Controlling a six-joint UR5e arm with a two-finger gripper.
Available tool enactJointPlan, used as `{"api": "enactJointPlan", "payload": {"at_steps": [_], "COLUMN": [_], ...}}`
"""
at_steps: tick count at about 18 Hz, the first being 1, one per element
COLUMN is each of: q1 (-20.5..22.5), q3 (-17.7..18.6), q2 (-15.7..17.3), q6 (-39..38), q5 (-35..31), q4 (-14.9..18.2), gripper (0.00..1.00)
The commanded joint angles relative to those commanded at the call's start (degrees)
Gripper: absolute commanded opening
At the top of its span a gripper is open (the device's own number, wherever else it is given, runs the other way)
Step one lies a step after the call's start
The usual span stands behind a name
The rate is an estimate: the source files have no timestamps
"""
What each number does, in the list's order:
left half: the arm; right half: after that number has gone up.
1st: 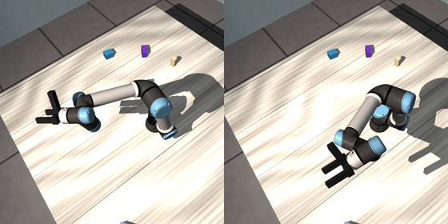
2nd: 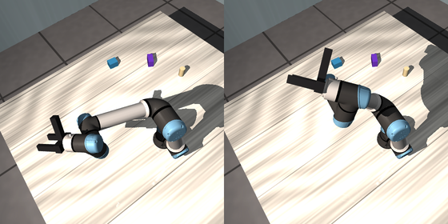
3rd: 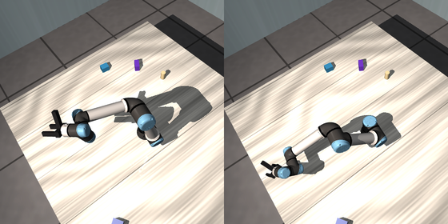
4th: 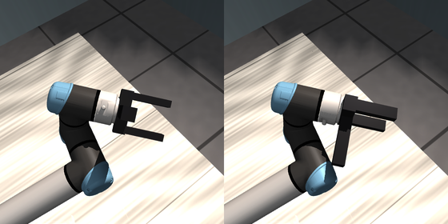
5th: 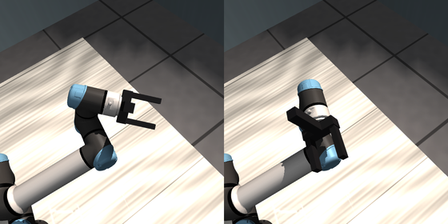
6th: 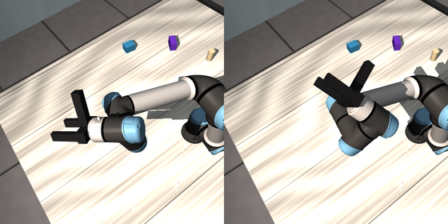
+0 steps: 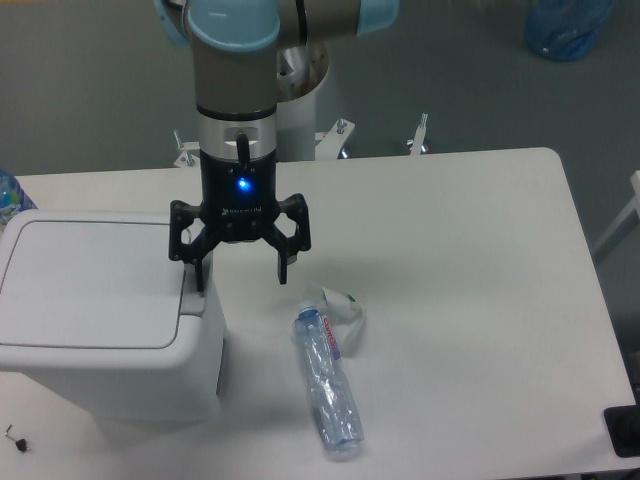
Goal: Open the trash can
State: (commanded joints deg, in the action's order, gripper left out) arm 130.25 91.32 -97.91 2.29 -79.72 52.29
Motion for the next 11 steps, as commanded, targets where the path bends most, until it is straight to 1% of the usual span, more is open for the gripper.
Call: {"api": "enactJointPlan", "payload": {"at_steps": [11], "q1": [0.0], "q3": [-0.09], "q2": [-0.35], "q6": [0.0], "q5": [0.0], "q4": [0.0], "gripper": [1.0]}}
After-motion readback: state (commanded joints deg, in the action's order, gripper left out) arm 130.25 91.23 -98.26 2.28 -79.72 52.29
